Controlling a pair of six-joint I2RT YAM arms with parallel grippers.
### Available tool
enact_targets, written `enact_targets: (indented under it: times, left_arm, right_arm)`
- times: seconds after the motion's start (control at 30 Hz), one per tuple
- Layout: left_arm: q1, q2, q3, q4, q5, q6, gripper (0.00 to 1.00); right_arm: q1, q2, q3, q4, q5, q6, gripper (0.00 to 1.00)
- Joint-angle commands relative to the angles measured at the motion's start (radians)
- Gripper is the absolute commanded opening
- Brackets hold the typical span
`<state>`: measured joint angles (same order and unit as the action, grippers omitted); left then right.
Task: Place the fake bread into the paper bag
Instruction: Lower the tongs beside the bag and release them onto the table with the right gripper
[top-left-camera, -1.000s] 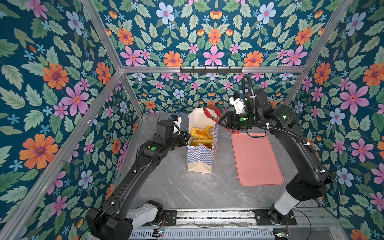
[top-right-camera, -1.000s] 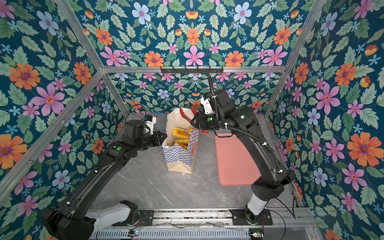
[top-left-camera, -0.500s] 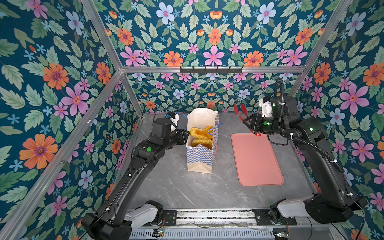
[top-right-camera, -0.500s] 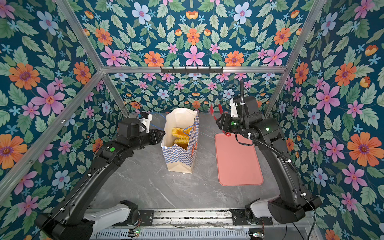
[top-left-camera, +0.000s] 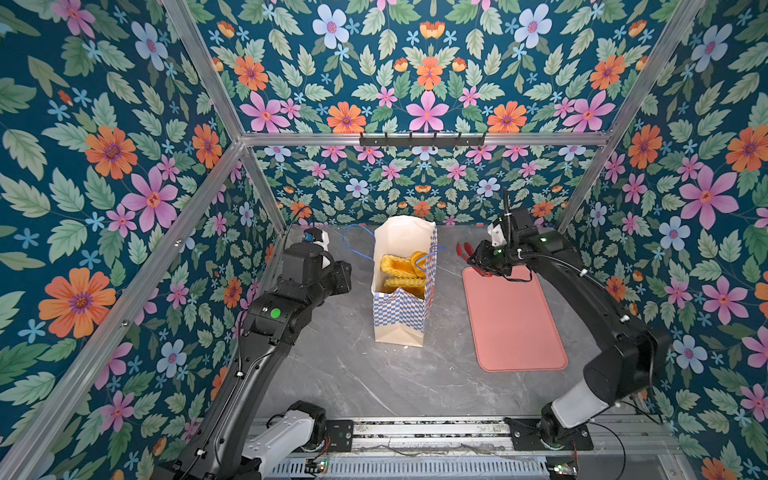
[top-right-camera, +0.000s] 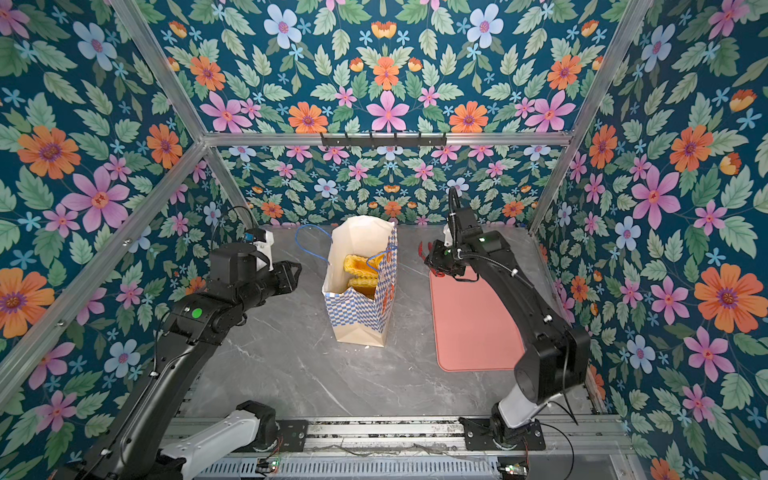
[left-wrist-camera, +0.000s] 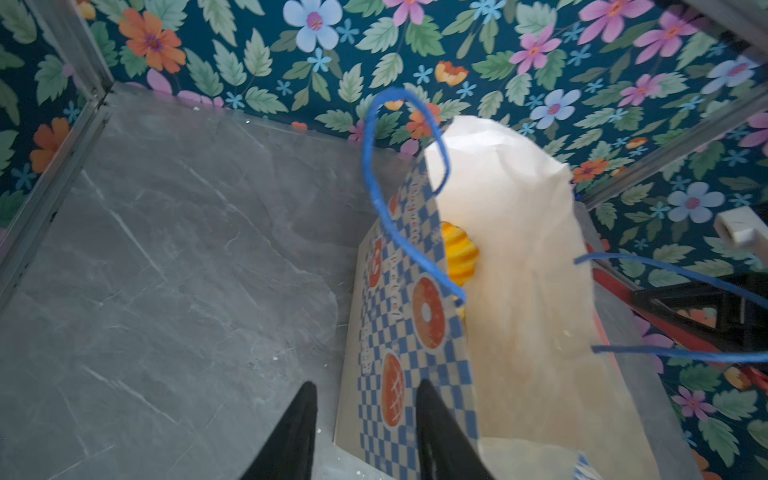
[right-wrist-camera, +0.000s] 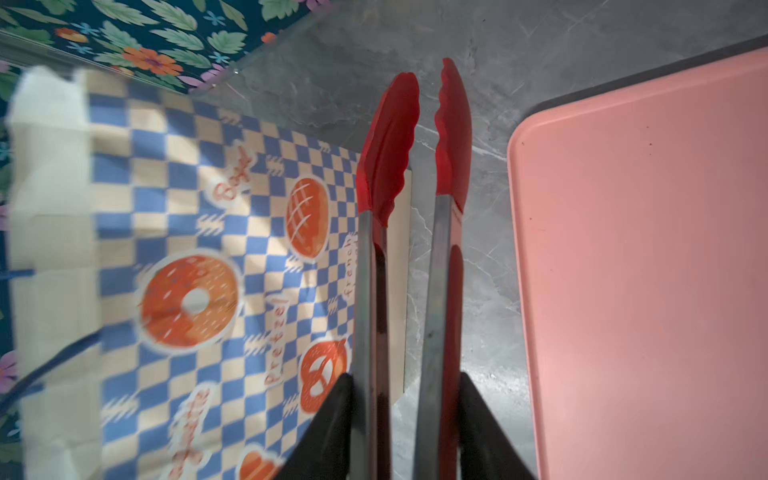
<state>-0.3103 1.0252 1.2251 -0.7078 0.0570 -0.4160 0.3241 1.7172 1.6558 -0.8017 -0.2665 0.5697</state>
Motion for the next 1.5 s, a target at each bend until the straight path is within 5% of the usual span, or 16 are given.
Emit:
enact_targets:
  times: [0.0,0.53,1.47]
  left_arm:
    - [0.049,0.007,-0.043,0.058,0.08,0.006,0.4]
    - [0.114,0.011,-0.168,0.138,0.172,-0.015,0.39]
    - [0.122,0.008,-0.154,0.138,0.207,-0.02,0.39]
  right_arm:
    - [0.009,0.126,0.083,0.063,-0.008,-0.015,0.36]
    - [0.045,0.676,0.634,-0.136,0.116,-0.035,0.38]
    - [0.064,0.645,0.499,-0.141,0.149,-0.024,0.72]
